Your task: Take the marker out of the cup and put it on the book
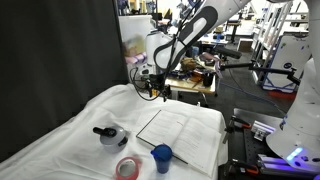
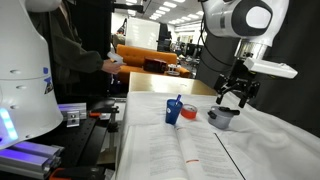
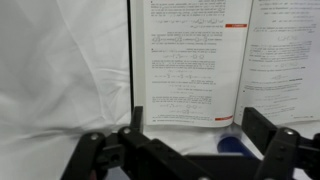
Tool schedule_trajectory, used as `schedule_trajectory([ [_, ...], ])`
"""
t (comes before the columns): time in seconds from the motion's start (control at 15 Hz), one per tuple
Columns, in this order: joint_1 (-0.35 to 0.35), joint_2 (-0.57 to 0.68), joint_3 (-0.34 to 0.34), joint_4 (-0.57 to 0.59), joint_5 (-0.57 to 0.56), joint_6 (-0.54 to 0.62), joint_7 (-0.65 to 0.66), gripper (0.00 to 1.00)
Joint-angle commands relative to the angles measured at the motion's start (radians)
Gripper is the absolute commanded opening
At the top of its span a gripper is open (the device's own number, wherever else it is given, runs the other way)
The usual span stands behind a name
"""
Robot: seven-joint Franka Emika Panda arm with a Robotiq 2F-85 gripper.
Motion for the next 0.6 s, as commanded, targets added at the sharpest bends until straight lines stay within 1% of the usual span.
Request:
schedule_trajectory([
  [0.0,-0.010,0.033,0.028,0.053,0.011,-0.006,-0.037,1.00],
  [0.33,-0.023,0.058,0.051,0.091,0.029,-0.003,-0.082,1.00],
  [0.53,-0.029,0.066,0.054,0.109,0.037,-0.034,-0.134,1.00],
])
